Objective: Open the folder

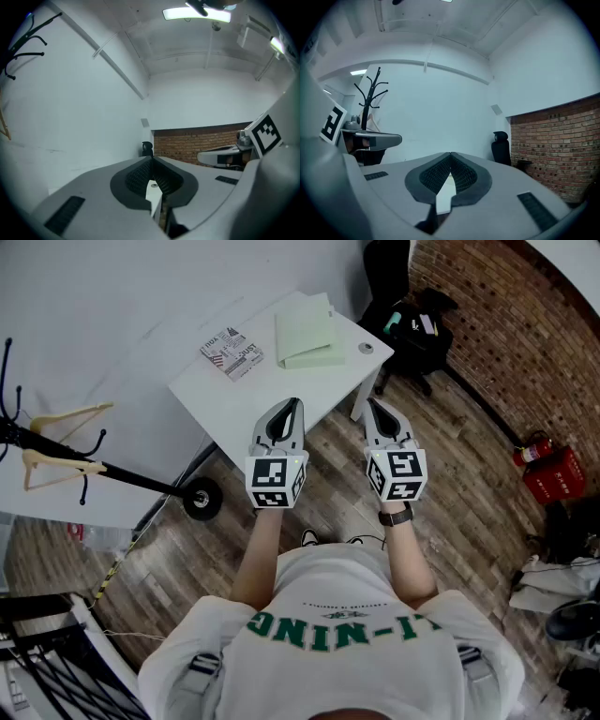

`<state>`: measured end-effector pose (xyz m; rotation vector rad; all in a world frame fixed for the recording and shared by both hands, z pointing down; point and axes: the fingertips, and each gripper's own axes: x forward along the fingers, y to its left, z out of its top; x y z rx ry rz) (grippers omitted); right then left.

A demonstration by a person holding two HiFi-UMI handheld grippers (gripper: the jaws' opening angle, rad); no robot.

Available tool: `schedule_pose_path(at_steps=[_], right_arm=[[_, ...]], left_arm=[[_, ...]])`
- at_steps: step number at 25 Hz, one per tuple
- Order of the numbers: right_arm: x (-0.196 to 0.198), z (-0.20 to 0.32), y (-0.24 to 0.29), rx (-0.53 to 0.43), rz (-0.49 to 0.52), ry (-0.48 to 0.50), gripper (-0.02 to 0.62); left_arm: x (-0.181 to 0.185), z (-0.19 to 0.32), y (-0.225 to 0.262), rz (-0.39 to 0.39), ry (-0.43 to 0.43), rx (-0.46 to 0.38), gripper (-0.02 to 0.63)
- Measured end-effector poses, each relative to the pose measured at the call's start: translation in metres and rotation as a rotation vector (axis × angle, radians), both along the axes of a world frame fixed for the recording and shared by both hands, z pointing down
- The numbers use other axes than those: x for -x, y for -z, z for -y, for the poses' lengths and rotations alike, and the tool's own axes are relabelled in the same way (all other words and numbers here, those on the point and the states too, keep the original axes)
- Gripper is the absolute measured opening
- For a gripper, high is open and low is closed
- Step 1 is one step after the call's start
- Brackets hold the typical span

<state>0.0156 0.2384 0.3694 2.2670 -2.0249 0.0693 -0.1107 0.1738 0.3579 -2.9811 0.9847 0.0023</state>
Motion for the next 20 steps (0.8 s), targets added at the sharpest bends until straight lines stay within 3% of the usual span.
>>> schedule_pose_path(at_steps=[5,10,20], right_arm=[[0.018,0.019,0.000,-0.027,0.026,-0.041,0.017],[0.037,0.032,-0.016,0.020,0.035,-0.024,0.017],[0.030,0.079,-0.027,0.058,0.051,0.022,0.017]], left_arm=[[0.021,0.022,-0.005,0.006,-0.023,0.011,0.021],[0.031,0.035,-0.014,-0.011,-0.043,0.044,0.021],[0.027,0.066,-0.023,-0.011,-0.032,0.066,0.021]])
